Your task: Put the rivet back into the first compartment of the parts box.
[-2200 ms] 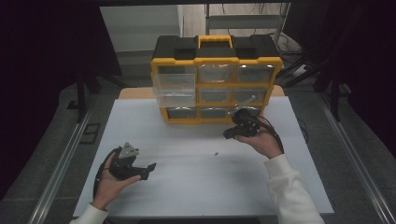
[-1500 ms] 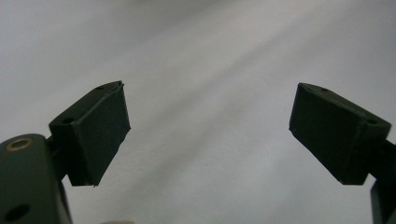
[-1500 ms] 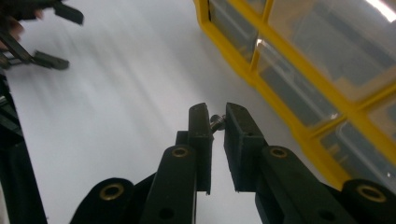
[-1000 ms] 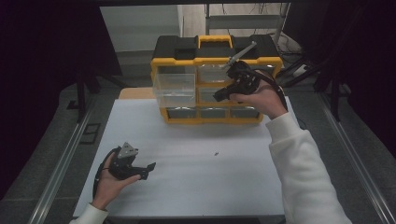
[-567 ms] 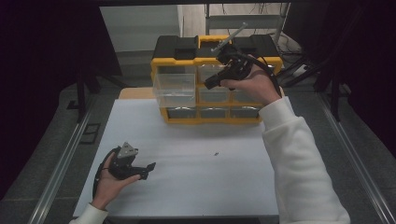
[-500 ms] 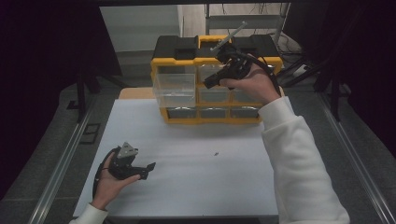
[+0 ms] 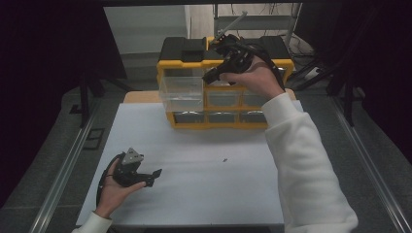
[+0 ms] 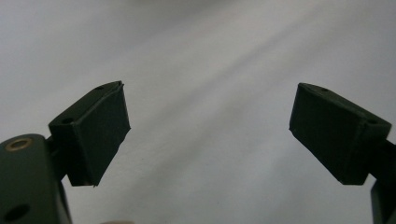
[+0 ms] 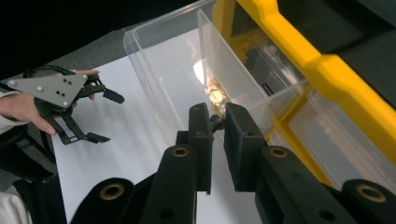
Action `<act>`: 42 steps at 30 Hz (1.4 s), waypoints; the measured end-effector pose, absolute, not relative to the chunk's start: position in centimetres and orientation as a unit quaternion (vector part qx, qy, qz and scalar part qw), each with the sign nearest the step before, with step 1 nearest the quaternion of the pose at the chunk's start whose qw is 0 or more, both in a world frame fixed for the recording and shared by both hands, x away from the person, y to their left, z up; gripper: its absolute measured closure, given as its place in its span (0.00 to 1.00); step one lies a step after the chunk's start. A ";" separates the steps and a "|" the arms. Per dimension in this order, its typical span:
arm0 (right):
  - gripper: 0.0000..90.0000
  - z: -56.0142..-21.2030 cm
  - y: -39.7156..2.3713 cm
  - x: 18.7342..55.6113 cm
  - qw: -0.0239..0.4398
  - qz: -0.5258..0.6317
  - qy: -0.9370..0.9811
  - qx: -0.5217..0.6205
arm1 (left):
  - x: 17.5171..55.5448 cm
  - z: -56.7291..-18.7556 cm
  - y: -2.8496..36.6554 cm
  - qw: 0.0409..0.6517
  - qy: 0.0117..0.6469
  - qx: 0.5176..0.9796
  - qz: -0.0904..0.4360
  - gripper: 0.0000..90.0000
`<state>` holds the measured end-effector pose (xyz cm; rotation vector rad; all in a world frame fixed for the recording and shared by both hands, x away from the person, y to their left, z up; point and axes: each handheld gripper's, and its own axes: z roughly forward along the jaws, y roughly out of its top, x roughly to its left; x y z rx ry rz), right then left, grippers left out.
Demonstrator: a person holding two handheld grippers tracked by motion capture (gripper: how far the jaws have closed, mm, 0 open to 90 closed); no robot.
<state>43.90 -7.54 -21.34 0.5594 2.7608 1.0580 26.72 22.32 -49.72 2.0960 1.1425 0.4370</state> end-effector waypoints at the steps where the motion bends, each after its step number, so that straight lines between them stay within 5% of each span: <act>1: 0.91 -21.3 -7.3 43.9 0.066 0.351 0.916 0.184 | 26.7 -49.7 22.3 0.350 0.441 0.809 0.169 0.14; 24: 0.89 -22.9 -2.7 45.1 0.048 0.330 0.928 0.166 | 26.8 -49.9 22.4 0.351 0.443 0.808 0.167 0.14; 31: 0.39 -22.7 -3.3 44.9 0.073 0.357 0.914 0.177 | 26.7 -49.9 22.5 0.352 0.443 0.807 0.166 0.14; 42: 0.20 -23.4 -8.1 43.5 0.106 0.384 0.892 0.213 | 26.7 -49.8 22.5 0.352 0.444 0.807 0.167 0.14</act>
